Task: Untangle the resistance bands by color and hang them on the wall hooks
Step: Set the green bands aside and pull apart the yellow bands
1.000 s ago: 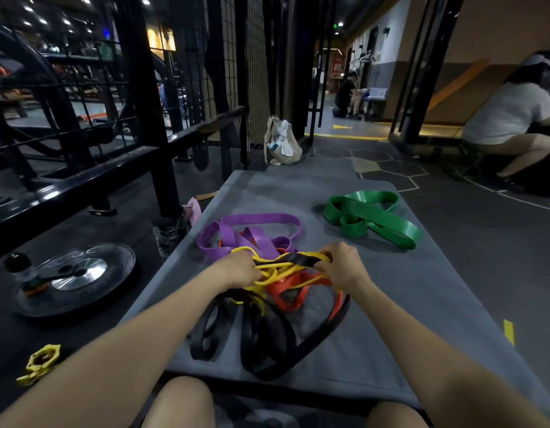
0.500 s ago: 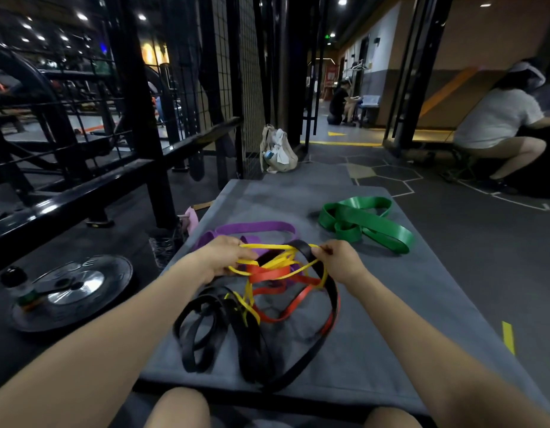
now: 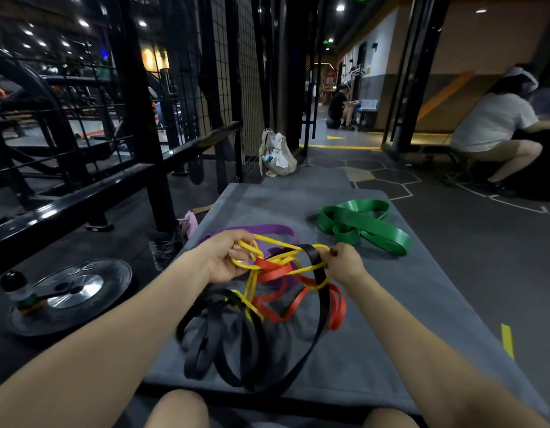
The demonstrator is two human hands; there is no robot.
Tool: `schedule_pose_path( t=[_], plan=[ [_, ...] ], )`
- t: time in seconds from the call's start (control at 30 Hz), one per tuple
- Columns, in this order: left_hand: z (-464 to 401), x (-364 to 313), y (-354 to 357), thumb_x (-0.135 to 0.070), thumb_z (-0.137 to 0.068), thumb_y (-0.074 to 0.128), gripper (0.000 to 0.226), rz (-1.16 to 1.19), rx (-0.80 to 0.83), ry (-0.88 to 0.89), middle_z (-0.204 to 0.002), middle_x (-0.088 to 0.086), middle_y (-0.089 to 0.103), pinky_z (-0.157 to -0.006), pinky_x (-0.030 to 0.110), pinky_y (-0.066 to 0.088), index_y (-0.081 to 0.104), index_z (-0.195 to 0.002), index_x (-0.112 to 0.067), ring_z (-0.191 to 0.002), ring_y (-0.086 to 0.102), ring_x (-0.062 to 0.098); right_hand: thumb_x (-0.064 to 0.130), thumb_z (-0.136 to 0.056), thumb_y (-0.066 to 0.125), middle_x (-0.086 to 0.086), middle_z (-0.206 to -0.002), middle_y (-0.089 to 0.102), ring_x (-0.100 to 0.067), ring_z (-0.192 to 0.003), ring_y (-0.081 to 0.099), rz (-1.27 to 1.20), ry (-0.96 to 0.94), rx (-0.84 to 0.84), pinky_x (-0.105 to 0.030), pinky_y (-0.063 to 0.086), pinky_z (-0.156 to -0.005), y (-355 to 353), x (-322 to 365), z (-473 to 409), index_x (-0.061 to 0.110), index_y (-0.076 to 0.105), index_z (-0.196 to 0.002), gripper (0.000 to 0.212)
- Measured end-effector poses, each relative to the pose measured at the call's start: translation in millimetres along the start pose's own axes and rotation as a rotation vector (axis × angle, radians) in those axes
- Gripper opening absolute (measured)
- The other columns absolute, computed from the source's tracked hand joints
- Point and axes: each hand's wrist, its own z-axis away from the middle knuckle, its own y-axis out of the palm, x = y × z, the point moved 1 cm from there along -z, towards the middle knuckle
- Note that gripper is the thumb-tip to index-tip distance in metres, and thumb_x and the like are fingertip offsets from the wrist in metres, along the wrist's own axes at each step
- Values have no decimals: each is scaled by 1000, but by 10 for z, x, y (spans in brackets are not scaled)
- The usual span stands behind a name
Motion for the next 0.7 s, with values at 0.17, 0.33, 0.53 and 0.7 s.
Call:
schedule_pose_path(
  t=[0.17, 0.33, 0.53, 0.7],
  plan=[
    [29, -49, -141, -14, -84, 62, 28, -1099, -355, 265, -50, -1, 49, -43, 20, 33, 51, -58, -13, -48, 45, 11, 17, -95, 52, -2, -61, 38, -14, -57, 36, -233, 32, -37, -26, 27, -50, -92, 50, 30, 11, 41, -63, 34],
    [-29, 12, 4, -10, -91, 48, 23, -533, -304, 202, -44, 5, 54, -36, 18, 39, 51, -68, -10, -39, 52, 18, 22, -94, 54, -7, -69, 45, -19, -65, 42, -176, 3, -61, -29, 30, -52, -70, 52, 87, 3, 49, -83, 22],
    [-58, 66, 173, -11, -90, 43, 32, -137, -184, 92, -36, -2, 46, -48, 22, 45, 45, -59, -12, -37, 49, 11, 18, -86, 64, -14, -99, 56, -24, -90, 50, 84, -127, -115, -28, 37, -74, -107, 47, 155, -1, 56, -104, 27],
    [-1, 27, 293, -11, -89, 45, 28, -70, -136, 108, -31, -5, 36, -35, 11, 36, 45, -61, -13, -25, 35, 6, 4, -81, 62, -11, -99, 56, -24, -88, 54, 171, -585, -64, -25, 43, -79, -46, 469, 404, 3, 65, -99, 19]
  ],
)
